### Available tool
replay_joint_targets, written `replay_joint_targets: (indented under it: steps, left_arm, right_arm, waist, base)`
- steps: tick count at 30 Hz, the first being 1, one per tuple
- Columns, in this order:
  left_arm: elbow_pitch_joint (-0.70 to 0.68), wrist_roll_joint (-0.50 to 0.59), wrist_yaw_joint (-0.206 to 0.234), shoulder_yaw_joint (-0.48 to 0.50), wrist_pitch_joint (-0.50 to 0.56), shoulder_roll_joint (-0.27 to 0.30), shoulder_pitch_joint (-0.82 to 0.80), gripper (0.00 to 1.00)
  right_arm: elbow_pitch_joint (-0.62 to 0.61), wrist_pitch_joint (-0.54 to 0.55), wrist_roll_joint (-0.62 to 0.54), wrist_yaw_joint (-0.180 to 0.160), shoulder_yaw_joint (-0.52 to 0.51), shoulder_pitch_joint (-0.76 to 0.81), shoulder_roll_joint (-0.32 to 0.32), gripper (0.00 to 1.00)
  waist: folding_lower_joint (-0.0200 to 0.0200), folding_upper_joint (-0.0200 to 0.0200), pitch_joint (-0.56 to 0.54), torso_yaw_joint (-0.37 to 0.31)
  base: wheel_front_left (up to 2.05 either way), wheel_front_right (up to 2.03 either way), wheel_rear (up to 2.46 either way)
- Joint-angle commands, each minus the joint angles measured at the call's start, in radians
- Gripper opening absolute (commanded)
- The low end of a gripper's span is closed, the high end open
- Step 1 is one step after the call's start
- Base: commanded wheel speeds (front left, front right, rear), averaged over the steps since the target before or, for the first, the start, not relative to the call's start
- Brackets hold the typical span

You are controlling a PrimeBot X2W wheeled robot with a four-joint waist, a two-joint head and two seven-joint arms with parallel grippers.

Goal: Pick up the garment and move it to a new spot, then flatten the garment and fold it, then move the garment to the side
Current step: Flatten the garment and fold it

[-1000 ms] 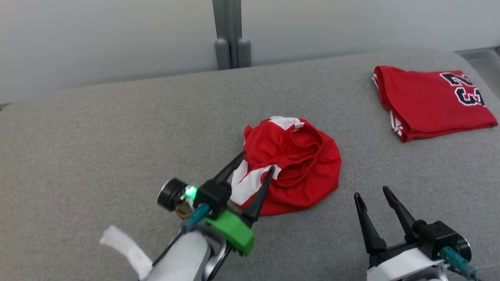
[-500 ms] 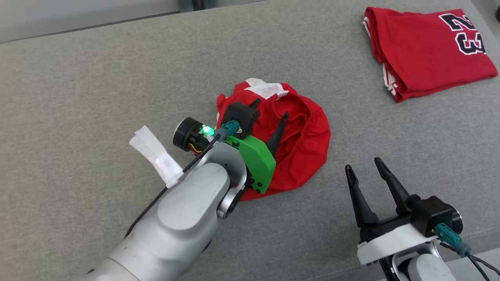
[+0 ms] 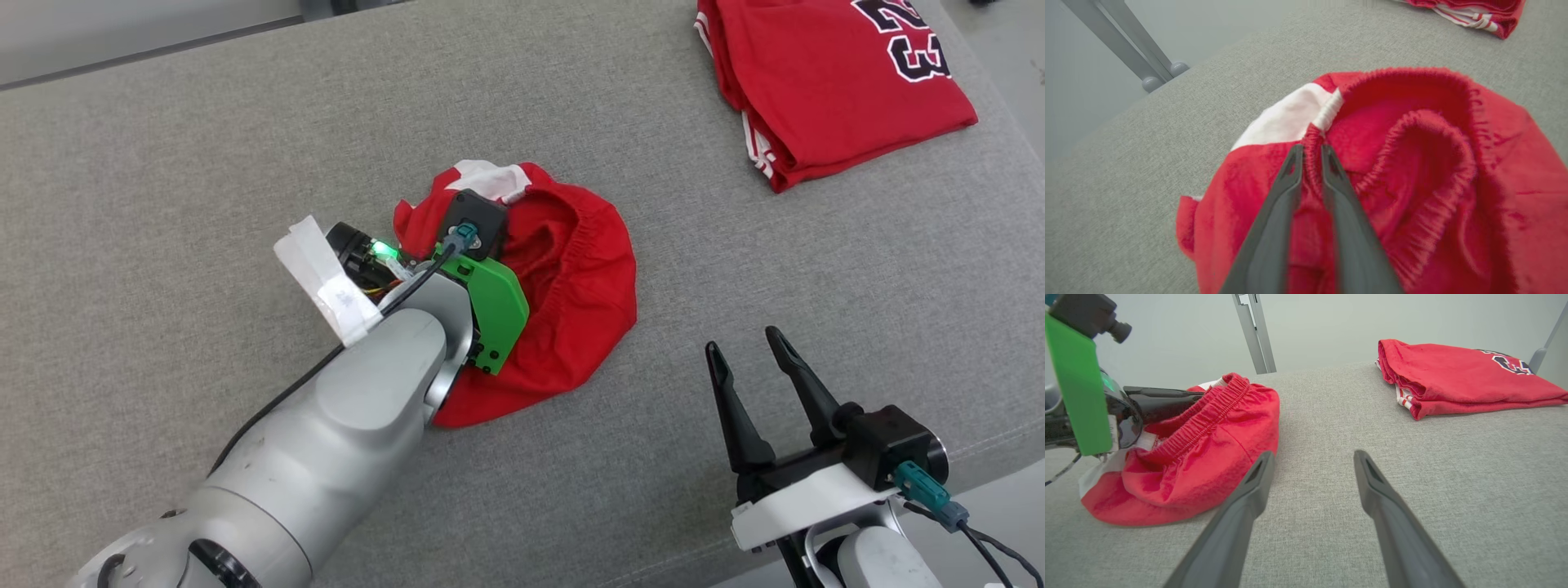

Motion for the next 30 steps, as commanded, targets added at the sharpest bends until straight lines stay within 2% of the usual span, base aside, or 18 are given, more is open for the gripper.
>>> replay_joint_targets:
  steps: [1, 5, 9, 12, 17, 20, 26, 28, 30]
  left_arm:
    - [0.02, 0.009, -0.005, -0.002, -0.043, 0.006, -0.033, 0.0]
    - [0.045, 0.027, -0.028, -0.001, -0.186, 0.005, -0.08, 0.0]
    - [0.001, 0.071, -0.06, -0.005, -0.239, 0.004, -0.146, 0.0]
    - [-0.131, 0.157, -0.068, 0.035, -0.244, 0.01, -0.21, 0.0]
    - [-0.378, 0.287, -0.086, 0.125, -0.243, 0.033, -0.209, 0.0]
    - [-0.486, 0.333, -0.1, 0.168, -0.242, 0.047, -0.141, 0.0]
    - [-0.594, 0.34, -0.144, 0.21, -0.242, 0.091, 0.083, 0.0]
    - [-0.622, 0.334, -0.165, 0.219, -0.242, 0.113, 0.188, 0.0]
    - [-0.637, 0.338, -0.204, 0.213, -0.242, 0.14, 0.284, 0.0]
  right_arm:
    - [0.003, 0.0, 0.006, -0.001, -0.002, -0.008, 0.001, 1.0]
    - [0.012, 0.0, 0.007, -0.001, -0.002, 0.005, 0.003, 1.0]
    - [0.017, 0.0, 0.009, -0.001, 0.004, 0.015, 0.005, 1.0]
    - [0.018, 0.0, 0.01, -0.001, 0.001, 0.022, 0.002, 1.0]
    - [0.017, 0.0, 0.008, -0.001, -0.017, 0.051, -0.018, 1.0]
    - [0.01, 0.0, 0.003, -0.001, -0.038, 0.079, -0.035, 1.0]
    - [-0.007, 0.0, -0.002, -0.001, -0.06, 0.11, -0.047, 1.0]
    - [-0.012, 0.0, -0.002, -0.001, -0.06, 0.111, -0.047, 1.0]
    - [-0.013, 0.0, -0.002, -0.001, -0.058, 0.113, -0.046, 1.0]
  waist:
    - [-0.0001, 0.0, -0.012, -0.002]
    - [-0.0001, 0.0, -0.039, -0.006]
    - [-0.0001, 0.0, -0.07, -0.014]
    - [-0.0001, 0.0, -0.1, -0.02]
    - [-0.0001, 0.0, -0.153, 0.0]
    - [-0.0001, 0.0, -0.18, 0.031]
    - [-0.0001, 0.0, -0.192, 0.107]
    - [-0.0001, 0.0, -0.186, 0.13]
    - [-0.0001, 0.0, -0.179, 0.151]
  base:
    - [0.0, 0.0, 0.0]
    - [0.0, 0.0, 0.0]
    - [0.0, 0.0, 0.0]
    - [0.0, 0.0, 0.0]
    - [0.0, 0.0, 0.0]
    - [0.0, 0.0, 0.0]
    - [0.0, 0.0, 0.0]
    - [0.0, 0.0, 0.0]
    - [0.0, 0.0, 0.0]
